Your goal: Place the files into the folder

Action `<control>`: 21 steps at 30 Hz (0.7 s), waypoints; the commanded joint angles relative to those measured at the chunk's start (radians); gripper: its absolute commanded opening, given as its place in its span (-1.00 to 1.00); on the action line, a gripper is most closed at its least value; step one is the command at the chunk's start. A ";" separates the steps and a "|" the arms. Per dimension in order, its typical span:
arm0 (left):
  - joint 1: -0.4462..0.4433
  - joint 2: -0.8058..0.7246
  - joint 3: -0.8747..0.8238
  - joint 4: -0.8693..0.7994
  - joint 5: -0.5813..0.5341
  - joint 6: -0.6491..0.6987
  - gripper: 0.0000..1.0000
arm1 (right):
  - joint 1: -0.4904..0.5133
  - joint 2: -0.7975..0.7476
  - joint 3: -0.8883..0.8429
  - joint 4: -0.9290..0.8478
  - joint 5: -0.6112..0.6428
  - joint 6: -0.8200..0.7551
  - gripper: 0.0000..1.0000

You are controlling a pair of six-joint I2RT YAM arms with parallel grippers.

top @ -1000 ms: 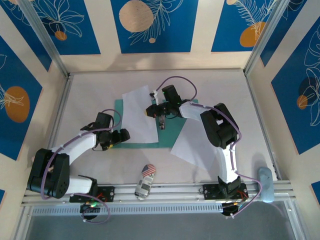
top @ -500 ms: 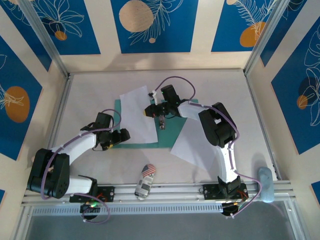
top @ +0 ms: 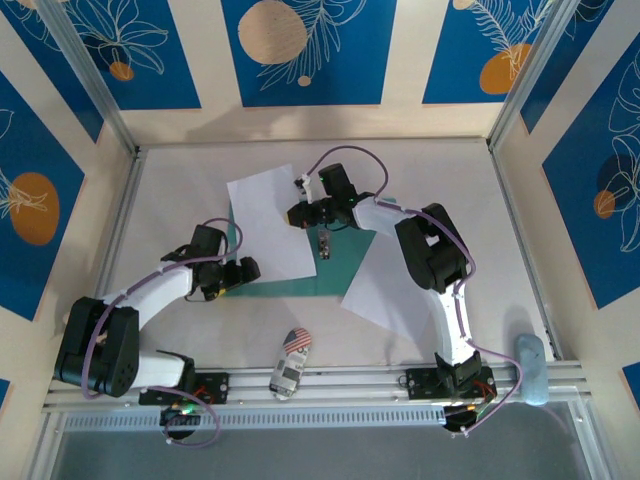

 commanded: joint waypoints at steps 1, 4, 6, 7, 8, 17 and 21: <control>0.004 -0.003 0.005 -0.024 0.004 0.017 0.94 | 0.002 0.022 0.028 -0.031 0.023 -0.027 -1.00; 0.004 -0.004 0.004 -0.021 0.007 0.018 0.94 | 0.000 0.025 0.034 -0.038 0.023 -0.031 -1.00; 0.004 -0.001 0.005 -0.020 0.009 0.017 0.93 | 0.002 0.027 0.034 -0.038 0.019 -0.030 -1.00; 0.006 -0.001 0.005 -0.019 0.009 0.016 0.93 | 0.003 0.028 0.034 -0.038 0.018 -0.028 -1.00; 0.006 0.001 0.005 -0.019 0.009 0.015 0.93 | 0.005 0.028 0.035 -0.038 0.017 -0.029 -1.00; 0.006 0.008 0.010 -0.010 0.013 0.012 0.93 | 0.017 0.024 -0.006 0.002 -0.003 0.018 -1.00; 0.005 0.010 0.010 -0.010 0.015 0.013 0.93 | 0.019 0.016 -0.018 0.013 -0.003 0.024 -1.00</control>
